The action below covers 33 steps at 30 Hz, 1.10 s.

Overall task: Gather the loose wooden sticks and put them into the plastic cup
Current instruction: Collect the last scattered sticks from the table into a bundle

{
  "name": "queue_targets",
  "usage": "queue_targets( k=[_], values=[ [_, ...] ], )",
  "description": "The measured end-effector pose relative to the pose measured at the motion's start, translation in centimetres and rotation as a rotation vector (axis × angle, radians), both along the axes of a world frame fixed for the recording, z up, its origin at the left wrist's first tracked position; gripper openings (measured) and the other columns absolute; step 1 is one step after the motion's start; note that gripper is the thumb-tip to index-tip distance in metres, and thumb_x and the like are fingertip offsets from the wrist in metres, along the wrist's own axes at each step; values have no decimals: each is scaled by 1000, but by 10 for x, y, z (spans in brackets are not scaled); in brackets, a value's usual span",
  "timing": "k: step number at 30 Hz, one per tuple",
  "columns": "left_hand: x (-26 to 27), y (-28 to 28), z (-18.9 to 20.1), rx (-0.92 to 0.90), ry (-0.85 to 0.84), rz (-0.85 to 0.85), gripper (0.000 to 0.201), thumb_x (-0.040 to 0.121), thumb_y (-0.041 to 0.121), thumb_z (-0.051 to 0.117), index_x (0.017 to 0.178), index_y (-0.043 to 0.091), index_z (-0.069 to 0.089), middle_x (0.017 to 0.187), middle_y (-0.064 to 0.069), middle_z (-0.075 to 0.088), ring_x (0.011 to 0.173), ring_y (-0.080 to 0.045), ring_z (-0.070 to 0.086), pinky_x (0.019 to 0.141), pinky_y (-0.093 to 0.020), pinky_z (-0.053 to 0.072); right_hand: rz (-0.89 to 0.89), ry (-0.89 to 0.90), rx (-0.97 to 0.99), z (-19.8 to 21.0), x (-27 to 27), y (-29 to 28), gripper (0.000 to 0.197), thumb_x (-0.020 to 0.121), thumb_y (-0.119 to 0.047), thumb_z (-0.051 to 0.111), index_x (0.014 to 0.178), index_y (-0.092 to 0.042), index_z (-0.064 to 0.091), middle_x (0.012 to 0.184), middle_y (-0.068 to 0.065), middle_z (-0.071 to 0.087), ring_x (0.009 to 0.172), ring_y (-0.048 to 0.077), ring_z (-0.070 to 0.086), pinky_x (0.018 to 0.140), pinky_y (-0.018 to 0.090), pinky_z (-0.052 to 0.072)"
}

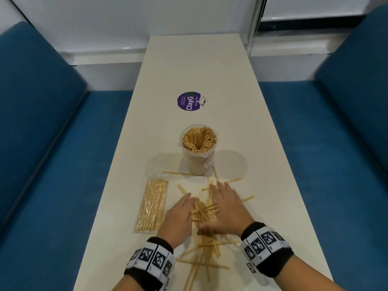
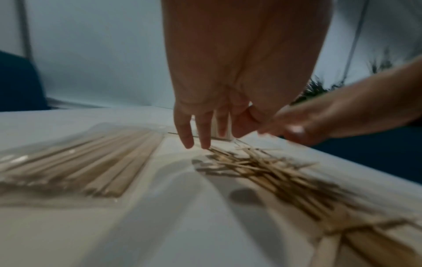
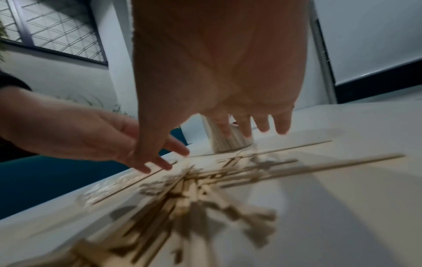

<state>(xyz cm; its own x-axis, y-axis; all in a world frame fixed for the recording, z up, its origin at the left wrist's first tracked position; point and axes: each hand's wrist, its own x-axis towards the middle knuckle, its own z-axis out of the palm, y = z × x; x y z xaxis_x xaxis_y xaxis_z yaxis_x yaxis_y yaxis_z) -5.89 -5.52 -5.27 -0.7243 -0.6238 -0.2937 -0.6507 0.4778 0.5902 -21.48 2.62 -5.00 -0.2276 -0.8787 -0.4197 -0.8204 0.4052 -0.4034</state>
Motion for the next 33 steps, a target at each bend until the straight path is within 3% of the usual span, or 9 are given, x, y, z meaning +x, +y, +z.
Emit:
queue_targets(
  k=[4,8,11,16,19,23,26,30,33],
  values=[
    [12,11,7,136,109,297,37,94,6,42,130,17,43,134,2,36,104,-4,42,88,-15,34,8,142,98,-9,29,9,125,61,-80,57,150,-12,0,155,13,6,143,33,6,117,45,10],
    [22,20,3,265,79,384,33,93,8,43,125,17,45,130,-1,38,107,-10,43,90,-20,35,-60,167,-46,-17,53,20,80,83,-53,55,143,-11,24,134,9,35,123,27,35,101,35,33],
    [25,25,-1,314,55,442,34,93,8,44,127,13,44,130,-5,40,115,-16,45,94,-21,36,-94,130,-189,-20,58,24,61,78,-39,64,129,-11,46,118,8,47,110,29,49,85,34,44],
    [20,34,-1,412,109,522,35,94,8,41,129,12,43,126,-2,47,107,-10,47,89,-19,35,-340,108,-70,-12,57,24,87,82,-51,59,145,-10,15,139,8,28,127,26,32,102,33,34],
    [13,39,-3,505,129,540,31,96,8,40,125,15,45,121,0,55,107,-12,52,91,-22,40,-375,74,-12,-12,59,16,68,87,-44,57,136,-8,28,131,8,37,119,24,38,97,31,36],
    [6,46,-3,571,151,514,35,93,0,38,125,13,45,120,-1,55,112,-13,52,96,-22,40,-347,59,14,-15,74,7,29,95,-16,42,123,-9,39,127,8,45,116,23,45,93,29,38],
    [6,48,1,607,158,502,35,92,-3,37,122,14,45,116,0,53,110,-12,50,89,-17,38,-334,104,37,-17,84,6,28,96,-6,32,122,-8,40,126,9,46,116,24,46,93,29,38],
    [9,48,1,670,169,522,29,92,-3,38,115,14,41,112,-2,52,103,-13,50,73,-11,41,-240,118,35,-20,86,10,31,93,-3,34,124,-6,37,126,11,43,114,25,43,89,29,37],
    [9,48,1,702,200,612,20,94,9,47,112,9,40,101,-3,55,89,-10,53,67,-14,42,-269,27,-17,-16,83,11,29,92,-3,37,120,-8,38,123,10,41,105,22,42,80,27,34]
  ],
)
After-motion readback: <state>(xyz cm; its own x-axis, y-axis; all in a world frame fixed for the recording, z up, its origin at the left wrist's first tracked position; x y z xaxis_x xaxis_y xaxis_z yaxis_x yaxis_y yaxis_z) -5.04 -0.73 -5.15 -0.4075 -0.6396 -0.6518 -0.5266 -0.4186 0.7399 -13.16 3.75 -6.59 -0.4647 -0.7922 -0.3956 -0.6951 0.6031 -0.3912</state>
